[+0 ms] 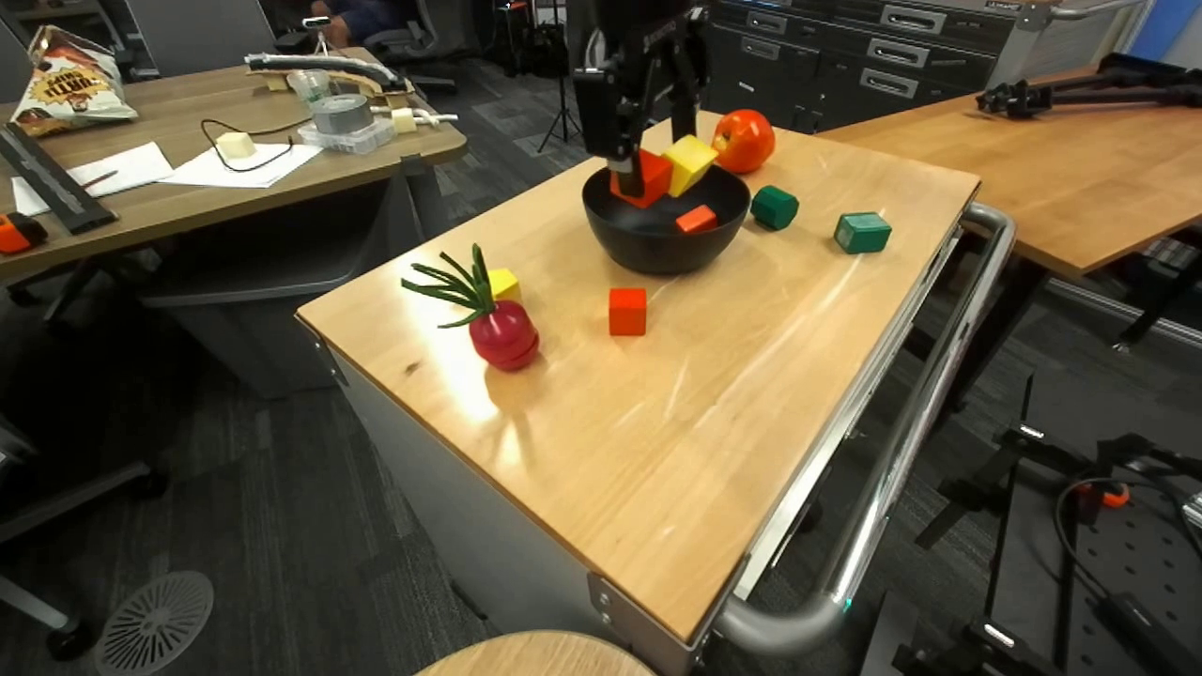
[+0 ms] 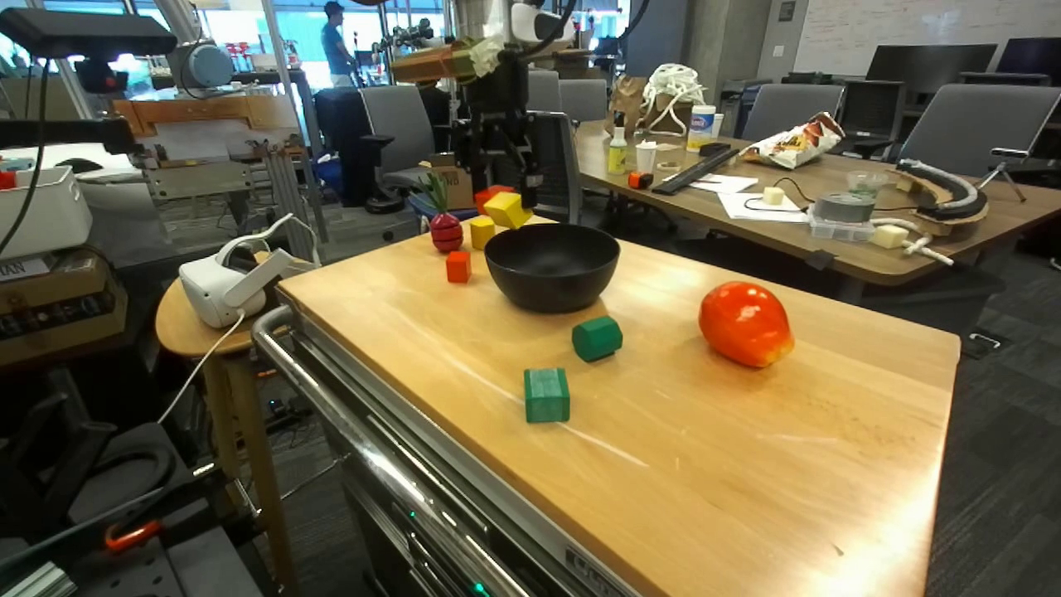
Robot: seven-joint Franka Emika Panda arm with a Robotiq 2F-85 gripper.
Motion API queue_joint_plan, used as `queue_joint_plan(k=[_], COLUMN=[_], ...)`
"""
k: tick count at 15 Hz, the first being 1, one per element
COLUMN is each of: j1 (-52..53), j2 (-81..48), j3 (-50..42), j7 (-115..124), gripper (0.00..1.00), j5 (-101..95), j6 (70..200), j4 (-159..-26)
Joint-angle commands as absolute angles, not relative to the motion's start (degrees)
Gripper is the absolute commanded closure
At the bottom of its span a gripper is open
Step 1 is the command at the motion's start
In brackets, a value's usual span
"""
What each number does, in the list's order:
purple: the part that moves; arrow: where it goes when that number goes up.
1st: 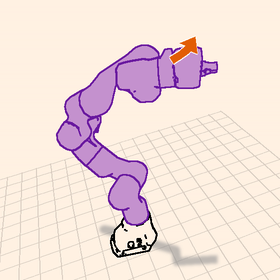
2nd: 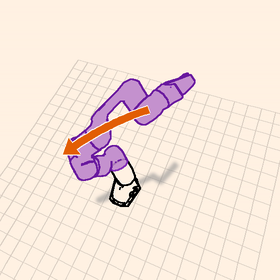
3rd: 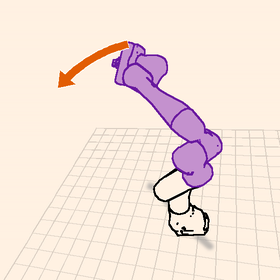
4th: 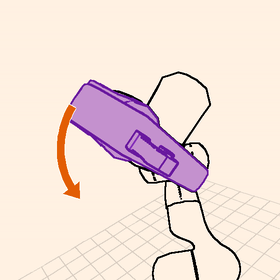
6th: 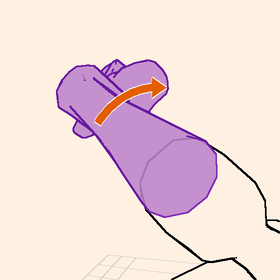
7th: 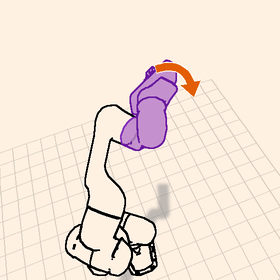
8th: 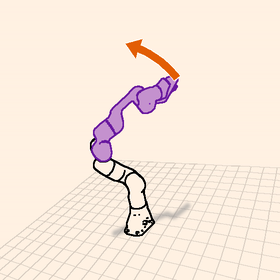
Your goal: Move the apple to the other side of the bowl and take all the items out of the bowl
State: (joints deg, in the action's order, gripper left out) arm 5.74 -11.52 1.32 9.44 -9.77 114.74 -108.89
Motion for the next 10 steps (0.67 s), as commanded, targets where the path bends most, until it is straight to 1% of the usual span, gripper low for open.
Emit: queue_joint_plan(k=[1,6,10], j1=[5.89,5.30,5.06], j2=[-2.30,5.02,7.02], j3=[1.76,2.68,2.89], j7=[8.07,7.16,9.72], gripper=[0.37,0.37,0.37], j5=[-15.08,-13.79,-12.71], j6=[114.33,116.55,126.21], j4=[-118.42,-129.30,-138.18])
